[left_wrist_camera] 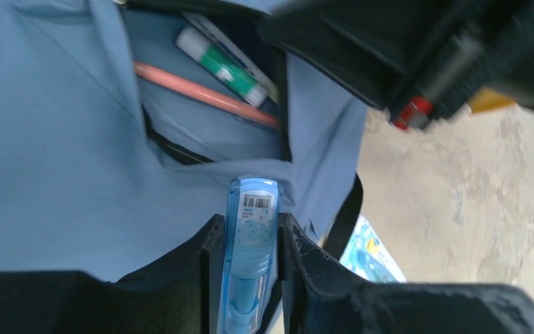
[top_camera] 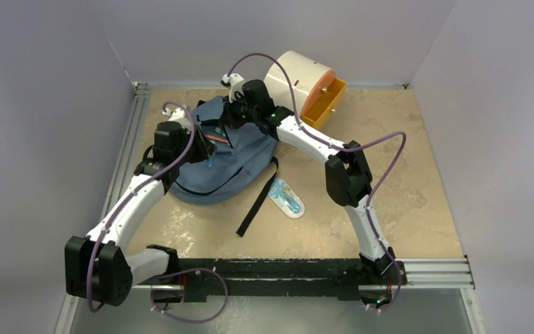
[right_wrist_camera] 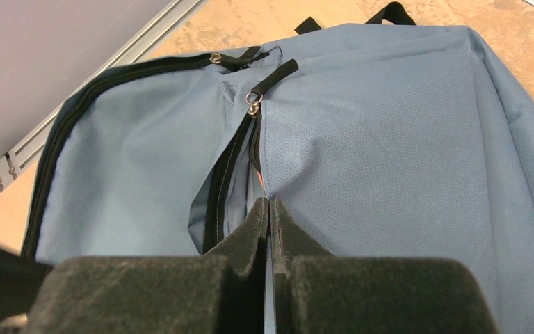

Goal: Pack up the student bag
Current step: Place the stationery in the student bag.

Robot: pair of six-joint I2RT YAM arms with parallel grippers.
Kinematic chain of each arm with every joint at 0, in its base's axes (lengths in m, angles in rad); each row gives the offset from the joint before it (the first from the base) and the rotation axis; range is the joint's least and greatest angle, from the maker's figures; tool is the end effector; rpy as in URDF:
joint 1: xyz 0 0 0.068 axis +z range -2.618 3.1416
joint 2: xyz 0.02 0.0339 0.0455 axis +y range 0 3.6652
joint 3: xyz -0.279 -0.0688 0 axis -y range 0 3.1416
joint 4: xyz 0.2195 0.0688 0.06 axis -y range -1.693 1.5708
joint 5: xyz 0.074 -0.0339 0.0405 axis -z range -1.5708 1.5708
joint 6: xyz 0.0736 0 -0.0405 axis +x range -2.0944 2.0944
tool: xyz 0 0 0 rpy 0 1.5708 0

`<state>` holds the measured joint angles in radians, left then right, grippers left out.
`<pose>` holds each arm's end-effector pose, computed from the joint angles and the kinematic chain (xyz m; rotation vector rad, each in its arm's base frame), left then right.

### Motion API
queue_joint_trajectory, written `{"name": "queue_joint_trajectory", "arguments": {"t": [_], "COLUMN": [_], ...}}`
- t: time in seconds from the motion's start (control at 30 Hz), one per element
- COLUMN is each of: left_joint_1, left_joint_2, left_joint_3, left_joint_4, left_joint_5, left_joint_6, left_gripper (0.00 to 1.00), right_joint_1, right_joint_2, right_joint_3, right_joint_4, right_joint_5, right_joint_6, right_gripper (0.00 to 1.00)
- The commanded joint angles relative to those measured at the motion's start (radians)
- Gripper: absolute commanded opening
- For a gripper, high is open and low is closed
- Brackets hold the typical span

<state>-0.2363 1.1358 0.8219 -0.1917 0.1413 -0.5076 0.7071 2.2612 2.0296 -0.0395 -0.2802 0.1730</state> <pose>0.2486 -0.0705 0.2847 -0.1995 2.1175 -0.5953 0.4160 0.3822 0.2979 -0.7018 1.7892 0.8625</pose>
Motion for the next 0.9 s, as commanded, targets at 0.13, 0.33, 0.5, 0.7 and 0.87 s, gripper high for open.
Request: {"name": "queue_joint_trajectory", "arguments": {"t": [0.13, 0.33, 0.5, 0.7, 0.87], "left_joint_1": [0.142, 0.160, 0.160, 0.160, 0.160], "left_joint_2": [0.126, 0.229, 0.309, 0.382, 0.455], "left_joint_3": [0.112, 0.144, 0.189, 0.237, 0.274], "left_joint_4": [0.041, 0.120, 0.151, 0.177, 0.227], "left_joint_5": [0.098, 0.164, 0.175, 0.164, 0.149], "left_joint_6": [-0.131, -0.199, -0.232, -0.264, -0.311], "left_gripper": [0.11, 0.12, 0.12, 0.12, 0.12], "right_joint_1": [-0.002, -0.001, 0.013, 0.042, 0.067], "right_joint_2": [-0.101, -0.121, -0.140, -0.156, -0.167], "right_joint_3": [-0.037, -0.058, -0.087, -0.103, -0.117], "right_joint_4": [0.093, 0.119, 0.158, 0.181, 0.193], "right_joint_5": [-0.019, -0.009, -0.001, 0.023, 0.027], "right_joint_6": [0.054, 0.102, 0.139, 0.196, 0.223], "right_gripper": [0.00, 0.00, 0.00, 0.00, 0.00]}}
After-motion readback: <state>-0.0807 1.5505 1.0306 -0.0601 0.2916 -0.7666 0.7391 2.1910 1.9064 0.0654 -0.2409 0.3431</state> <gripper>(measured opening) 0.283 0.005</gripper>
